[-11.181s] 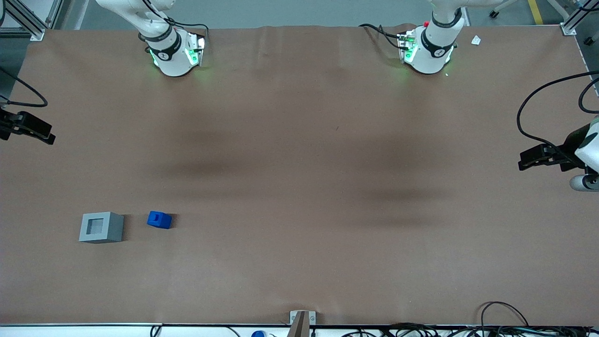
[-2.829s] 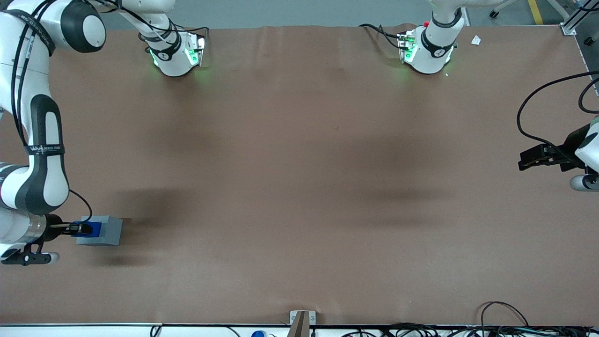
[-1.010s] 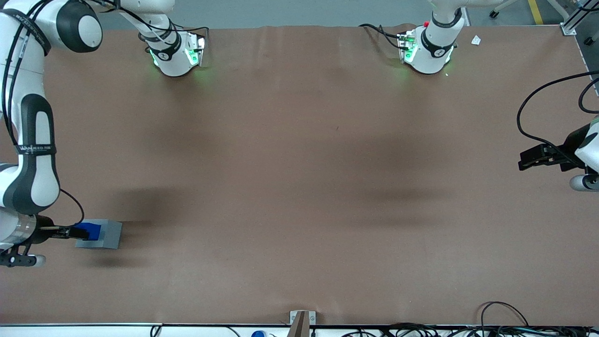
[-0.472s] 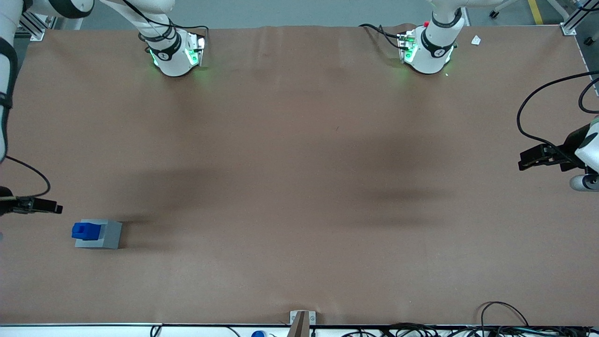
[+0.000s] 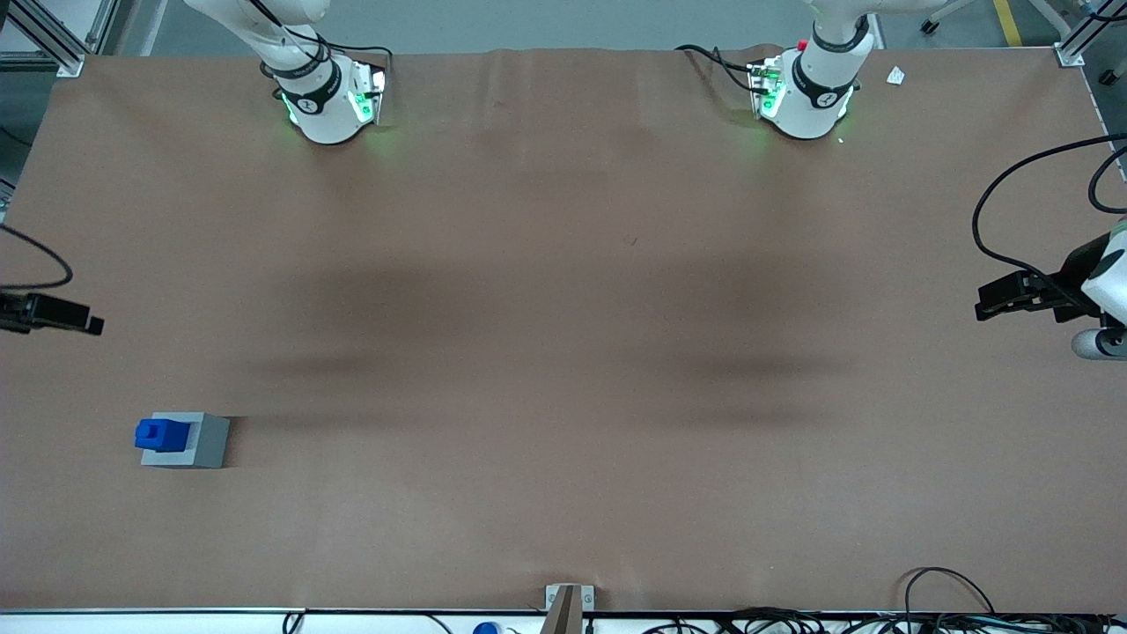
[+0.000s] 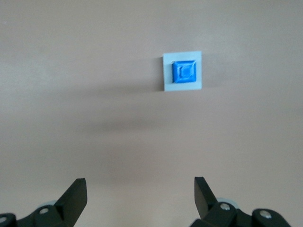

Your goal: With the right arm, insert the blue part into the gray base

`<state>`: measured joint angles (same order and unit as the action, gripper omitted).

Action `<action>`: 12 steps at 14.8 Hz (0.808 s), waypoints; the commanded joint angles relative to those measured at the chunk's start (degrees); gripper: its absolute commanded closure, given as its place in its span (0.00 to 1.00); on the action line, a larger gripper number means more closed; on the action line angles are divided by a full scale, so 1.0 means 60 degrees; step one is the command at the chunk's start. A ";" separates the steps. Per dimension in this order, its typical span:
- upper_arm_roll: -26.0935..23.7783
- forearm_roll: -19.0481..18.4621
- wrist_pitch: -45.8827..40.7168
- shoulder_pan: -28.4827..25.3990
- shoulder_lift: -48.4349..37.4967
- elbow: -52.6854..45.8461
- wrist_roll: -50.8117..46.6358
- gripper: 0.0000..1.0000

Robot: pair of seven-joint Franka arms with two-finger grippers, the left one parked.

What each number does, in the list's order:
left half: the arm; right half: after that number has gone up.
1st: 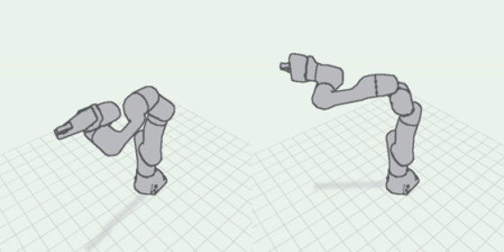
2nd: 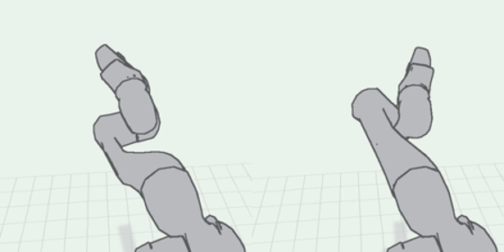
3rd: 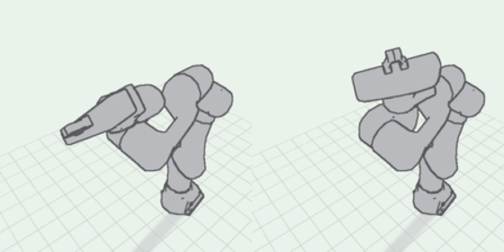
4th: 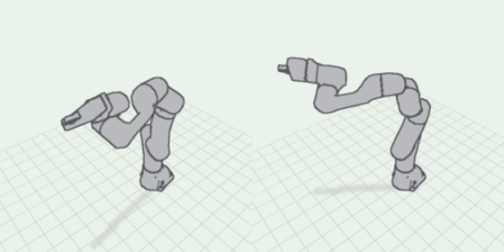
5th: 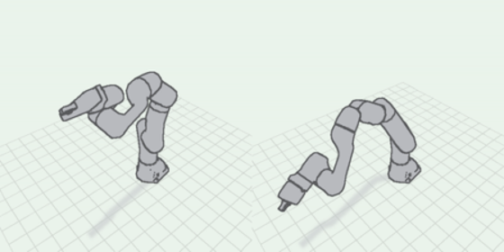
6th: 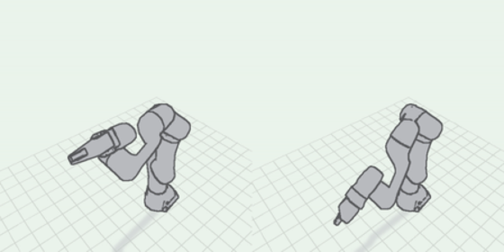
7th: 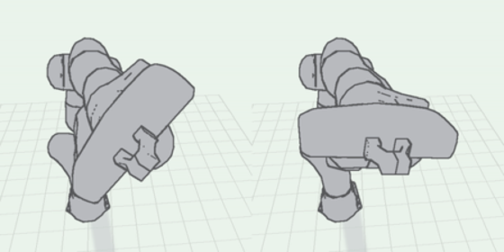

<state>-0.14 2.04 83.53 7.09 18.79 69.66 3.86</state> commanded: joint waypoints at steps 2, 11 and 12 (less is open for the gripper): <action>0.0008 -0.0383 -0.0516 -0.0784 -0.1621 0.1193 -0.0832 0.00; -0.0006 -0.0618 0.0096 -0.1021 -0.2868 0.2598 -0.0907 0.00; -0.0007 -0.0618 0.0112 -0.1021 -0.2869 0.2571 -0.0907 0.00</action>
<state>-0.03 -0.99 82.21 1.05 5.25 80.47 -0.81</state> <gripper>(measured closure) 0.000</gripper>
